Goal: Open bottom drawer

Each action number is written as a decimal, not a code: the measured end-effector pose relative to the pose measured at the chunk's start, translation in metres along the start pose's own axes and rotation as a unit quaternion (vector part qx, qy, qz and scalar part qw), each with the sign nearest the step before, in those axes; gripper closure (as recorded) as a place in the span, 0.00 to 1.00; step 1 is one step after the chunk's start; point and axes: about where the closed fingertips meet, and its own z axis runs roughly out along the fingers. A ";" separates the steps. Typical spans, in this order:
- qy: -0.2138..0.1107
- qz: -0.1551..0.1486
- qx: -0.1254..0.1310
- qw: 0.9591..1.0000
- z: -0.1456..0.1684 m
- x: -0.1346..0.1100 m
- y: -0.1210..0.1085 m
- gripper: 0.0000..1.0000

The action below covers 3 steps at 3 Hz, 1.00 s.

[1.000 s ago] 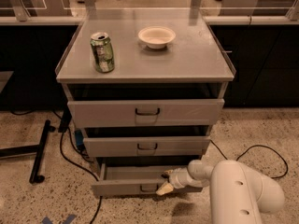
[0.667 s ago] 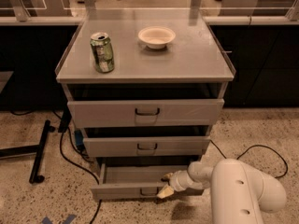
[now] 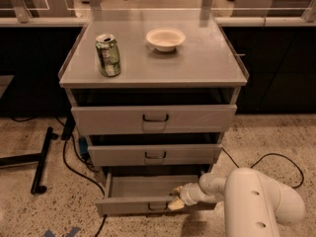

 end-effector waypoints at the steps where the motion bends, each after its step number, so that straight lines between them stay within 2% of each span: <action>1: 0.000 0.000 0.000 1.000 -0.002 -0.002 0.003 1.00; 3: 0.004 -0.001 -0.004 1.000 -0.004 0.003 0.014 1.00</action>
Offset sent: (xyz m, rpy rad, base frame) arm -0.1842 -0.0566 -0.0358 -0.0891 0.0993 0.1190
